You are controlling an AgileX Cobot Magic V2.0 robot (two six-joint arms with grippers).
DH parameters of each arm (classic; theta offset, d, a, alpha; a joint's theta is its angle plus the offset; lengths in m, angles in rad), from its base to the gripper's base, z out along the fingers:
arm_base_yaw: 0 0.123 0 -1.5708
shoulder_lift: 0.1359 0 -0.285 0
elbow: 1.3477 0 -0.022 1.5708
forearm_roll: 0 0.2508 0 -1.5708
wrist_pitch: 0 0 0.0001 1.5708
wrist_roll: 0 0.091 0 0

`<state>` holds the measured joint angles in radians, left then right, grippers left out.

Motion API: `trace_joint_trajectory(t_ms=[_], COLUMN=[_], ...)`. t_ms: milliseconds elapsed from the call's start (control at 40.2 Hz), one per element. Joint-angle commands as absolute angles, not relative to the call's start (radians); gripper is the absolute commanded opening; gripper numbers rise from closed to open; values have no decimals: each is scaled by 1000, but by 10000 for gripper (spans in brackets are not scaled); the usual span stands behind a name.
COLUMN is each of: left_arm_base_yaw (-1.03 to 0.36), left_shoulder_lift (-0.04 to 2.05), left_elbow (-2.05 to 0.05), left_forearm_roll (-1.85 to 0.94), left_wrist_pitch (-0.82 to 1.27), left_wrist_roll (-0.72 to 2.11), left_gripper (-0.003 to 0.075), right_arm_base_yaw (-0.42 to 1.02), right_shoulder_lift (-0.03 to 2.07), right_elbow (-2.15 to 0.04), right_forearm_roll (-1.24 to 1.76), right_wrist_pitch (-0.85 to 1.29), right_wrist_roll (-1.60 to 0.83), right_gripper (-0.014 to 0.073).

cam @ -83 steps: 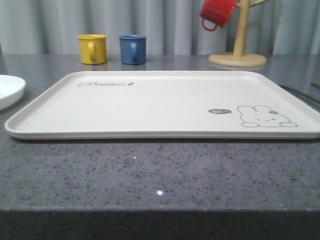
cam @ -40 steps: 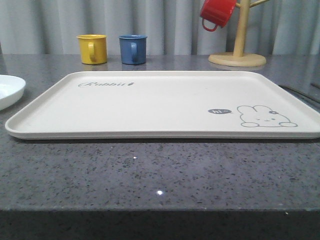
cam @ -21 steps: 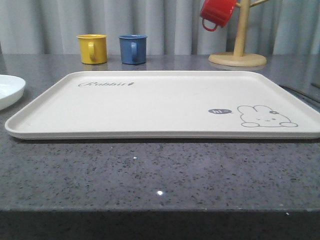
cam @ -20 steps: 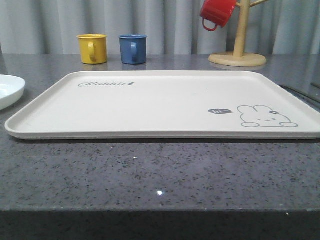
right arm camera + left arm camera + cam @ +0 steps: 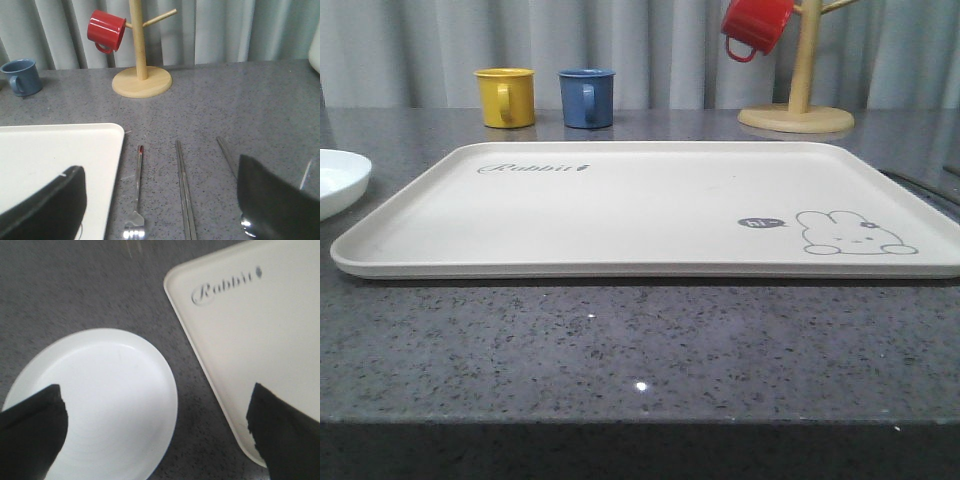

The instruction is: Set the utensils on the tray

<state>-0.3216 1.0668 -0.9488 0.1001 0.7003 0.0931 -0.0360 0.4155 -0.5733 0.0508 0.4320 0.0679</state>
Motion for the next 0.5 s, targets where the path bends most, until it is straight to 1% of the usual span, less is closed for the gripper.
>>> trace_joint_trajectory(t_ms=[0, 25, 100, 149, 199, 299, 348, 473], left_arm_base_yaw=[-357, -359, -357, -352, -352, -352, -352, -332], left_shoulder_lift=[1187, 1224, 1349, 1391, 1436, 1489, 1515, 1549], left_elbow=[-1076, -1101, -1180, -1212, -1237, -1263, -1271, -1273], left_forearm_roll=[113, 113, 113, 114, 121, 121, 121, 105], left_wrist_pitch=[785, 818, 927, 965, 988, 1003, 1014, 1023], left_wrist_roll=[97, 97, 97, 99, 101, 125, 125, 125], left_gripper=[662, 644, 554, 517, 474, 413, 398, 396], right_arm_base_yaw=[-43, -43, -43, -43, -43, -43, -43, -43], right_shoulder_lift=[429, 429, 429, 429, 429, 429, 429, 429], right_elbow=[-611, -611, -611, -611, -611, -611, -611, -611], right_forearm_roll=[45, 45, 45, 45, 45, 45, 45, 45], right_wrist_pitch=[356, 356, 356, 356, 356, 356, 356, 356], right_wrist_roll=[56, 56, 56, 56, 56, 56, 56, 56], right_gripper=[634, 634, 634, 634, 634, 634, 634, 634])
